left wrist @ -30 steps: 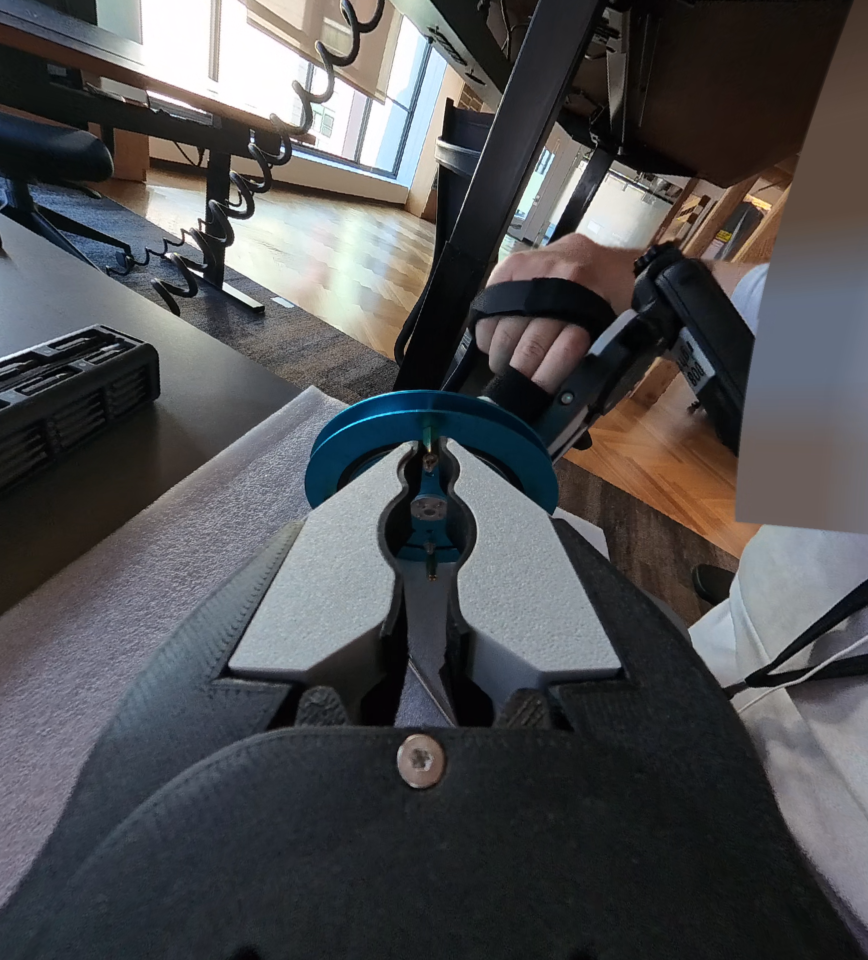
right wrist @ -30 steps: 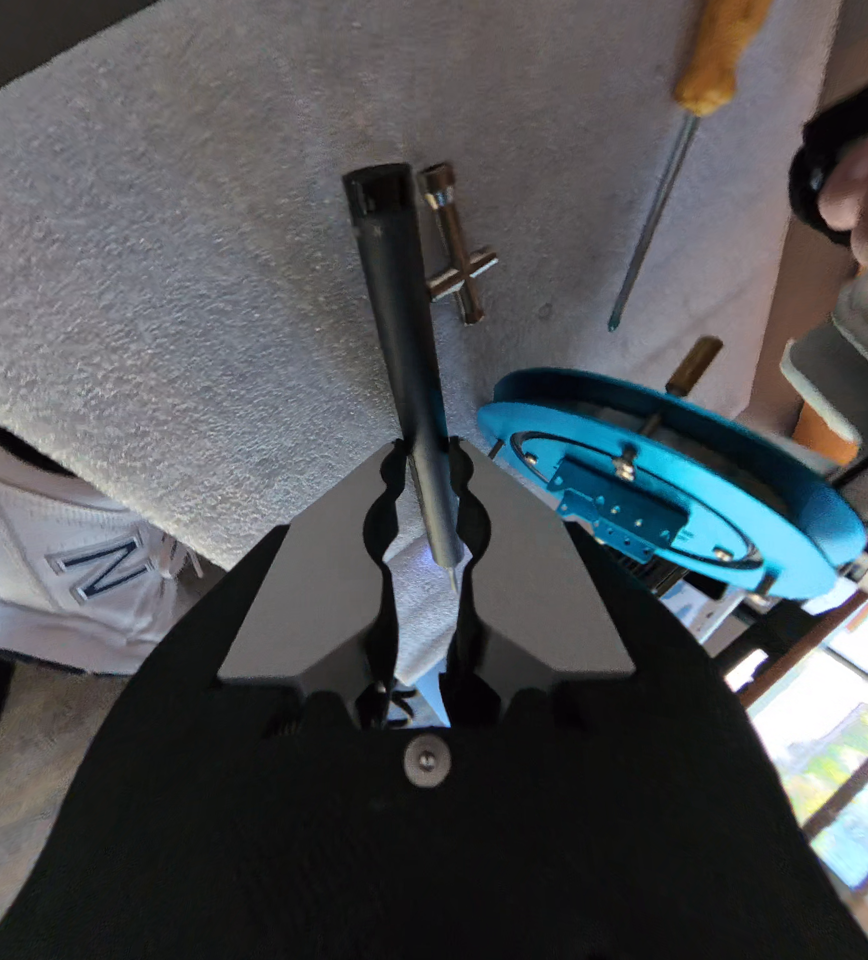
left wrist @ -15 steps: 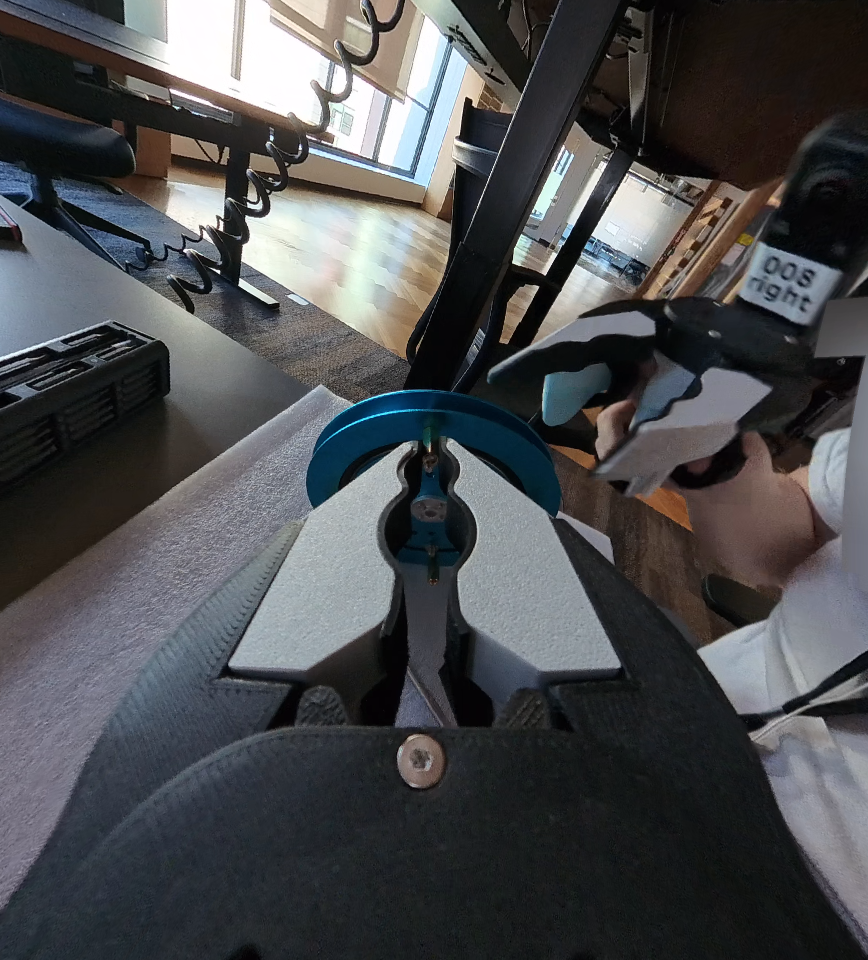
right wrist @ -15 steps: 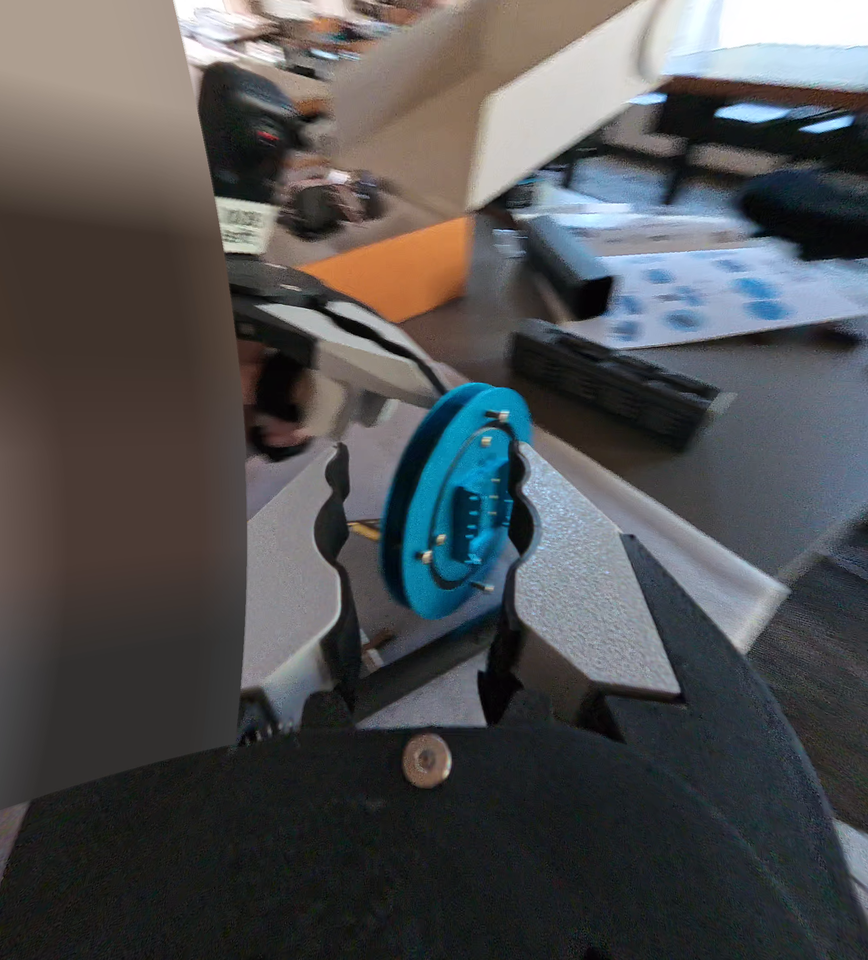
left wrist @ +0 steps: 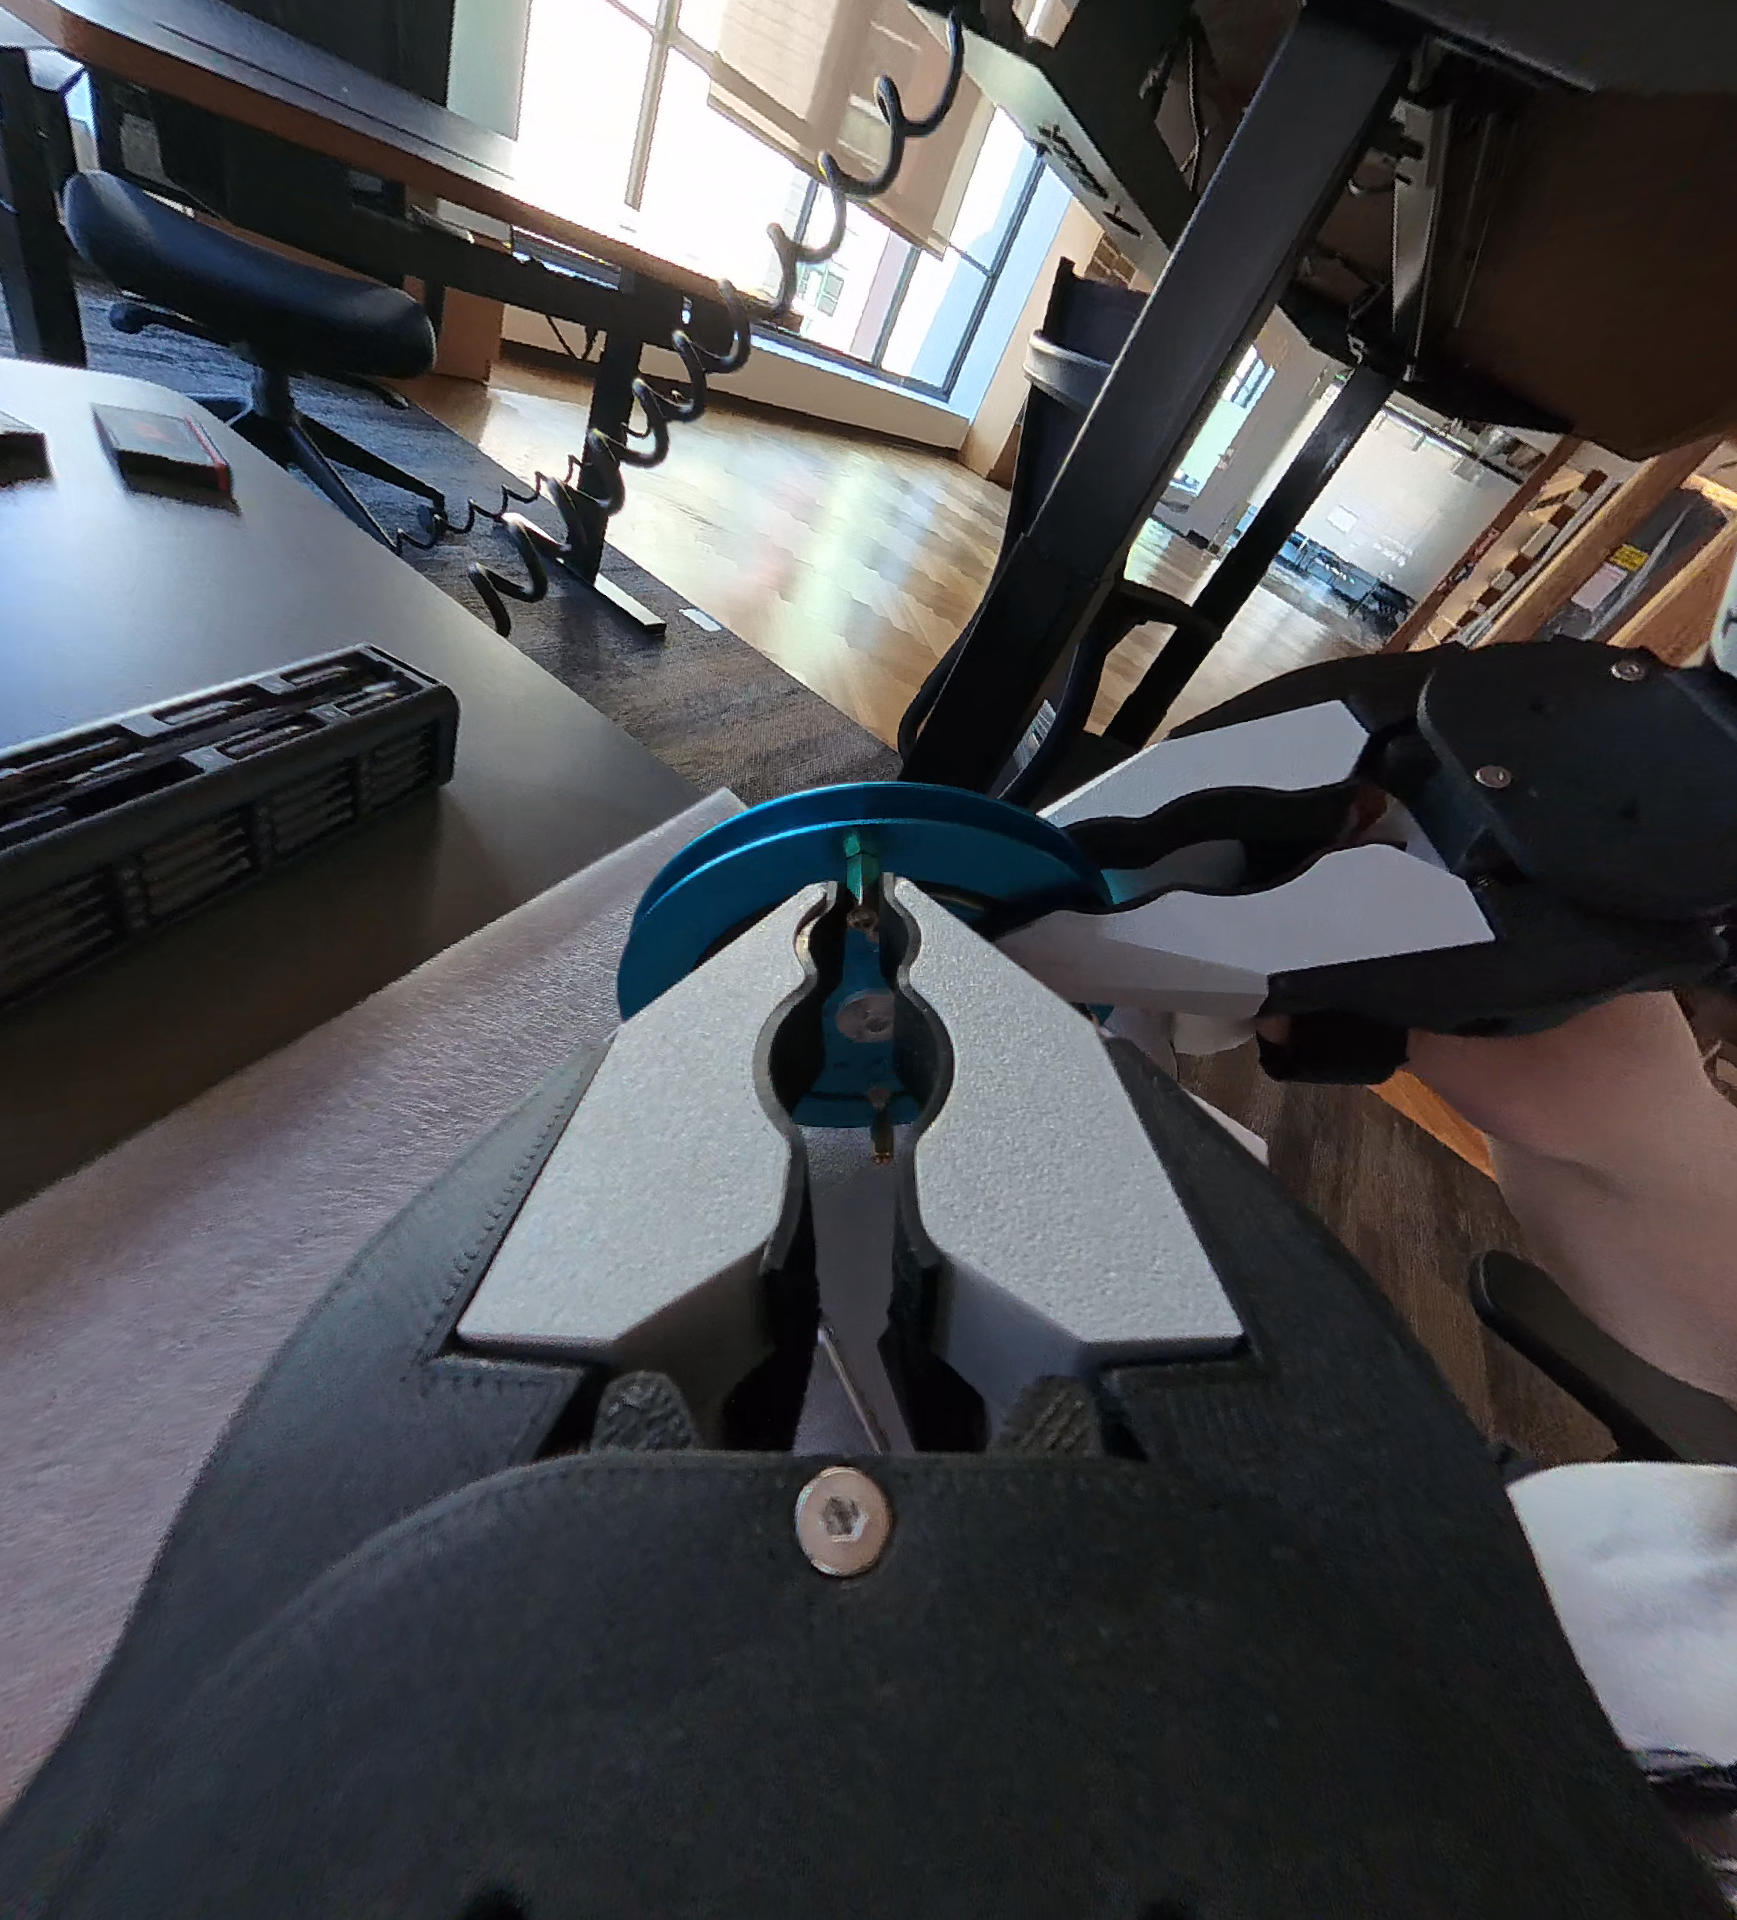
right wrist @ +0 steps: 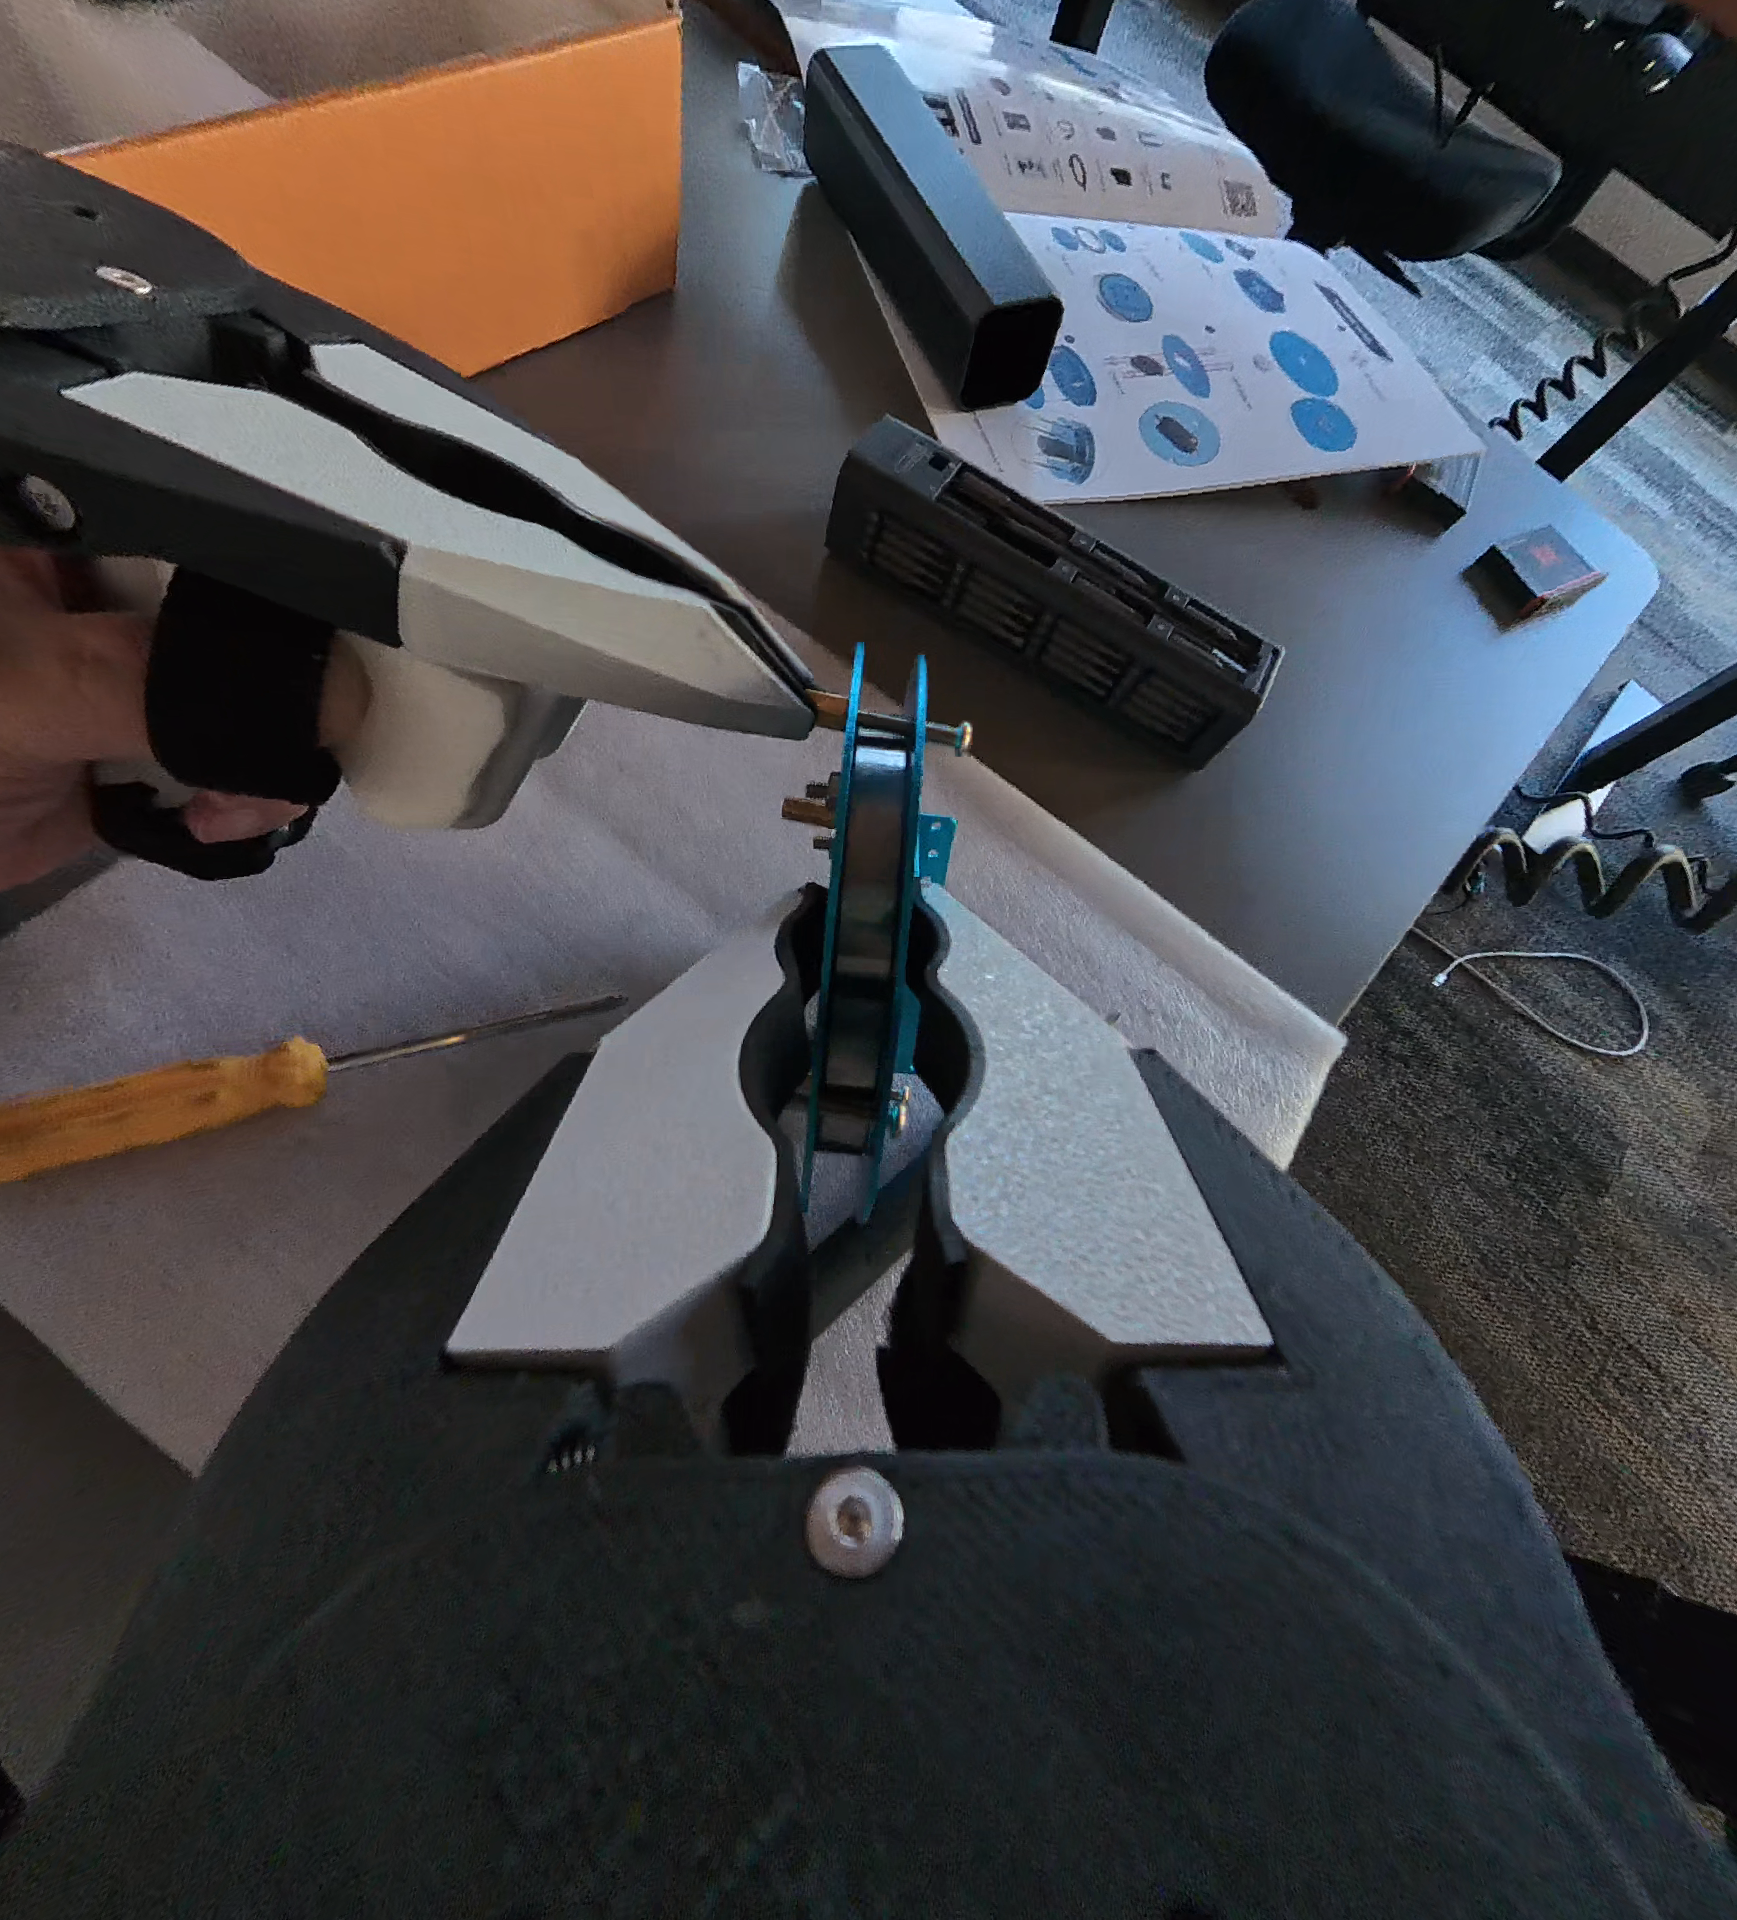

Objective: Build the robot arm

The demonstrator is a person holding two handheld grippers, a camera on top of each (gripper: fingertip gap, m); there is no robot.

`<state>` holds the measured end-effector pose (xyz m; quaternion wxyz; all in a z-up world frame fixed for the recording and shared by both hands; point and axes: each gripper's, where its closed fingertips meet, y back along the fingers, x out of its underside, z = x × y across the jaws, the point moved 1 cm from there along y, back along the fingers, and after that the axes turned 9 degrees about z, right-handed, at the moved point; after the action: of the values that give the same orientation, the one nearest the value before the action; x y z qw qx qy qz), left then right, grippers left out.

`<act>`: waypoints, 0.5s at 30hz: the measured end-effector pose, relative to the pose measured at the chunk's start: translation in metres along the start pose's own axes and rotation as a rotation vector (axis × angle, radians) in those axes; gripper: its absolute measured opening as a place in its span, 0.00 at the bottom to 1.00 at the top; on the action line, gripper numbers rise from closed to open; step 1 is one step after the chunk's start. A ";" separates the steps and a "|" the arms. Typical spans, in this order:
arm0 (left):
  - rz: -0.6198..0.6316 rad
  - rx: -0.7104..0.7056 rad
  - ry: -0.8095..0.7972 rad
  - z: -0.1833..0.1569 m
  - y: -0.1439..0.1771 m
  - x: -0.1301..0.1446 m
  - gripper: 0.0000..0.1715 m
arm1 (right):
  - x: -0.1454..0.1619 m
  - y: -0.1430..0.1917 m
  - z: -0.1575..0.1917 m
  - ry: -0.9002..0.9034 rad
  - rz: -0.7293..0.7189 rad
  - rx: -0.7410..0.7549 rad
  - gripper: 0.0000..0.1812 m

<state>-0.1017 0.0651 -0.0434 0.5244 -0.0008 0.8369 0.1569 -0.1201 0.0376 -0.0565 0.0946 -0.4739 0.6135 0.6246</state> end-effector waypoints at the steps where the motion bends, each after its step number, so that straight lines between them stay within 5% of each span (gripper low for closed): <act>1: -0.005 -0.004 0.005 0.002 0.003 -0.002 0.02 | -0.004 -0.001 0.002 0.006 -0.002 0.004 0.07; 9: -0.086 -0.077 0.070 0.024 0.062 -0.010 0.02 | -0.048 -0.017 0.046 -0.024 -0.033 -0.127 0.07; 15: -0.074 -0.084 0.116 0.035 0.083 0.010 0.02 | -0.046 -0.031 0.076 -0.024 -0.033 -0.136 0.08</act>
<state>-0.0890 0.1548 -0.0450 0.4799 -0.0627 0.8580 0.1721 -0.1099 0.1315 -0.0605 0.0798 -0.4817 0.5605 0.6689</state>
